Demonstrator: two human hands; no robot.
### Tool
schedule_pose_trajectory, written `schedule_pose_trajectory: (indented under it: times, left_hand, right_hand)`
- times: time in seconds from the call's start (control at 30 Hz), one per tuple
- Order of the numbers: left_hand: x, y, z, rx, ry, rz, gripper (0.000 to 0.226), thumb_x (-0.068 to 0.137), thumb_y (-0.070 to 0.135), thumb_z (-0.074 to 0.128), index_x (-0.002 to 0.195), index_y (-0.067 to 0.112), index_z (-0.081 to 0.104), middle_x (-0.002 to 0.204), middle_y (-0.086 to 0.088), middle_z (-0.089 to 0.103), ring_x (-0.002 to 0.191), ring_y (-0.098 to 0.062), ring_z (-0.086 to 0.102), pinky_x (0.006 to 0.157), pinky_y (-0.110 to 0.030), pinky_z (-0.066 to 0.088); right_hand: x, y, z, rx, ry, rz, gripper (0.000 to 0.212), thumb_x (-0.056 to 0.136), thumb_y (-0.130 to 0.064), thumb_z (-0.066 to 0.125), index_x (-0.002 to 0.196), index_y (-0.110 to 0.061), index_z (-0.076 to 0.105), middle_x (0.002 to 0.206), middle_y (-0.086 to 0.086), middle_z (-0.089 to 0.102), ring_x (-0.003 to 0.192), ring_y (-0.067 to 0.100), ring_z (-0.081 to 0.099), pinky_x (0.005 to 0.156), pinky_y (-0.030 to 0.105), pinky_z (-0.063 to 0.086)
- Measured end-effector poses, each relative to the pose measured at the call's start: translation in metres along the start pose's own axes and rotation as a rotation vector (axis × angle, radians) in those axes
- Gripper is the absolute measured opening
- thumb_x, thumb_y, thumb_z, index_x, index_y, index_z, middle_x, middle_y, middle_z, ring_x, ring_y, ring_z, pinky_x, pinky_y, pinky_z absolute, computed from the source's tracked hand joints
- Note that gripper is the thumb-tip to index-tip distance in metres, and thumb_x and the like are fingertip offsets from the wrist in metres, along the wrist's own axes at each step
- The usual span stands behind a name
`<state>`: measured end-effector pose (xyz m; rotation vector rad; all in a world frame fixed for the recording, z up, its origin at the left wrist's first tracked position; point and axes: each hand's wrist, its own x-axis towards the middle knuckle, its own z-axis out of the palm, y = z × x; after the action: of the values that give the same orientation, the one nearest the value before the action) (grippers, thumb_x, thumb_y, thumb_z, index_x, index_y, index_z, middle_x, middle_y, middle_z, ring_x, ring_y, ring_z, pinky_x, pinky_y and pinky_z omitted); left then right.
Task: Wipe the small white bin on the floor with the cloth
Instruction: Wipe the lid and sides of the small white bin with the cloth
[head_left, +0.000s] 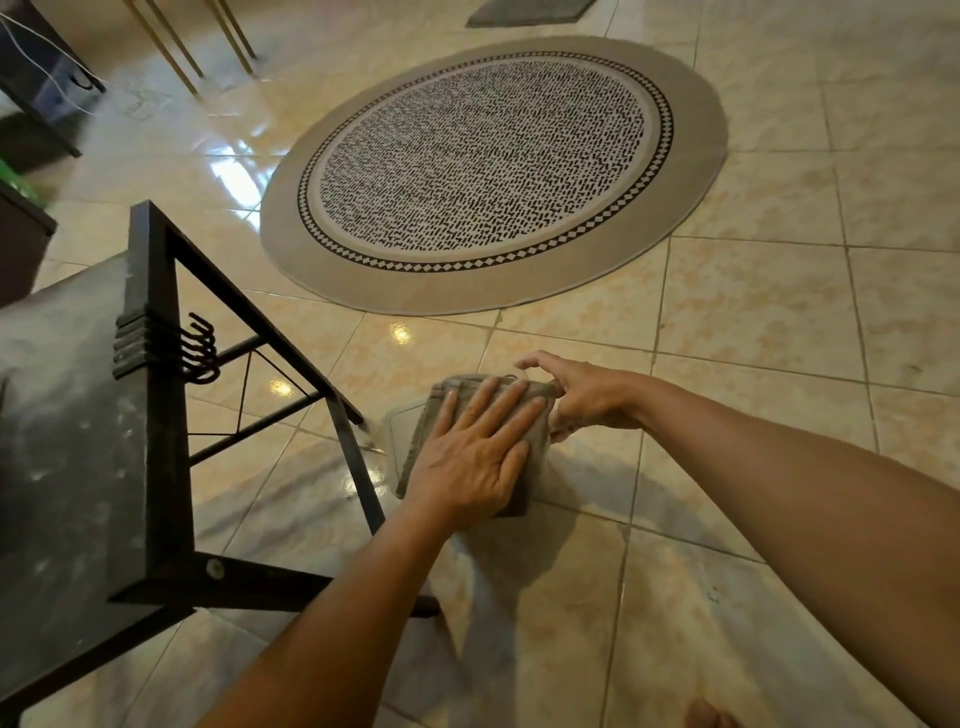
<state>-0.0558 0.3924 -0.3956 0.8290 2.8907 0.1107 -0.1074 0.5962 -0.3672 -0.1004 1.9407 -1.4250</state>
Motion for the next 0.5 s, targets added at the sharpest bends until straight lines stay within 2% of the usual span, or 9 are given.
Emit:
schedule_pose_trajectory:
  times: [0.07, 0.1, 0.2, 0.23, 0.3, 0.33, 0.43, 0.5]
  left_hand:
    - [0.003, -0.001, -0.001, -0.034, 0.054, -0.268, 0.06, 0.101, 0.051, 0.007, 0.156, 0.037, -0.012, 0.165, 0.006, -0.019, 0.151, -0.019, -0.023, 0.122, -0.053, -0.012]
    - [0.005, 0.003, 0.0, -0.062, 0.07, -0.335, 0.061, 0.101, 0.05, 0.007, 0.157, 0.036, -0.012, 0.165, 0.006, -0.02, 0.151, -0.021, -0.023, 0.121, -0.054, -0.012]
    - [0.007, 0.019, 0.004, -0.083, 0.072, -0.209, 0.062, 0.1, 0.052, 0.008, 0.157, 0.035, -0.012, 0.165, 0.005, -0.02, 0.151, -0.022, -0.023, 0.121, -0.057, -0.008]
    - [0.01, 0.019, 0.004, -0.106, 0.075, -0.253, 0.063, 0.1, 0.052, 0.008, 0.157, 0.035, -0.012, 0.166, 0.004, -0.019, 0.151, -0.022, -0.022, 0.121, -0.057, -0.007]
    - [0.019, 0.016, 0.003, -0.169, 0.092, -0.493, 0.066, 0.099, 0.052, 0.007, 0.158, 0.032, -0.013, 0.167, 0.001, -0.016, 0.152, -0.025, -0.02, 0.121, -0.059, -0.007]
    - [0.021, 0.018, 0.002, -0.175, 0.086, -0.535, 0.067, 0.098, 0.052, 0.007, 0.158, 0.03, -0.013, 0.167, 0.001, -0.016, 0.152, -0.026, -0.019, 0.12, -0.059, -0.007]
    - [0.021, 0.028, 0.005, -0.145, 0.078, -0.322, 0.064, 0.101, 0.05, 0.012, 0.158, 0.031, -0.012, 0.166, 0.003, -0.017, 0.152, -0.023, -0.021, 0.121, -0.058, -0.007]
    - [0.024, 0.02, 0.002, -0.178, 0.086, -0.424, 0.065, 0.101, 0.051, 0.012, 0.159, 0.031, -0.011, 0.168, 0.003, -0.014, 0.152, -0.022, -0.019, 0.121, -0.057, -0.008]
  right_hand:
    - [0.001, 0.0, 0.001, 0.006, 0.011, -0.003, 0.085, 0.083, 0.021, 0.057, 0.148, -0.028, 0.03, 0.081, 0.01, 0.053, 0.073, 0.019, 0.06, 0.065, 0.03, 0.057]
    - [0.001, 0.0, 0.001, 0.002, 0.016, -0.003, 0.085, 0.083, 0.021, 0.057, 0.148, -0.028, 0.03, 0.077, 0.01, 0.051, 0.07, 0.019, 0.059, 0.064, 0.03, 0.056]
    - [0.001, -0.001, 0.002, -0.007, 0.006, -0.013, 0.084, 0.082, 0.022, 0.055, 0.147, -0.026, 0.032, 0.084, 0.014, 0.055, 0.074, 0.021, 0.061, 0.066, 0.032, 0.058]
    - [0.001, -0.001, 0.002, -0.002, 0.007, -0.012, 0.084, 0.082, 0.022, 0.055, 0.147, -0.026, 0.031, 0.082, 0.013, 0.054, 0.073, 0.02, 0.06, 0.066, 0.032, 0.057]
    - [0.001, 0.0, 0.002, 0.004, 0.018, -0.004, 0.086, 0.083, 0.021, 0.056, 0.15, -0.026, 0.028, 0.075, 0.009, 0.049, 0.068, 0.017, 0.056, 0.065, 0.031, 0.056]
    - [0.001, 0.0, 0.001, 0.004, 0.019, -0.004, 0.086, 0.084, 0.021, 0.055, 0.15, -0.026, 0.027, 0.074, 0.009, 0.049, 0.068, 0.017, 0.056, 0.065, 0.031, 0.056]
    - [0.001, 0.001, 0.002, 0.001, 0.012, -0.014, 0.086, 0.083, 0.022, 0.052, 0.152, -0.023, 0.026, 0.08, 0.011, 0.055, 0.069, 0.018, 0.059, 0.064, 0.03, 0.056]
    - [0.001, 0.0, 0.002, 0.0, 0.028, -0.009, 0.084, 0.084, 0.02, 0.054, 0.152, -0.02, 0.026, 0.076, 0.009, 0.052, 0.068, 0.017, 0.057, 0.066, 0.032, 0.057]
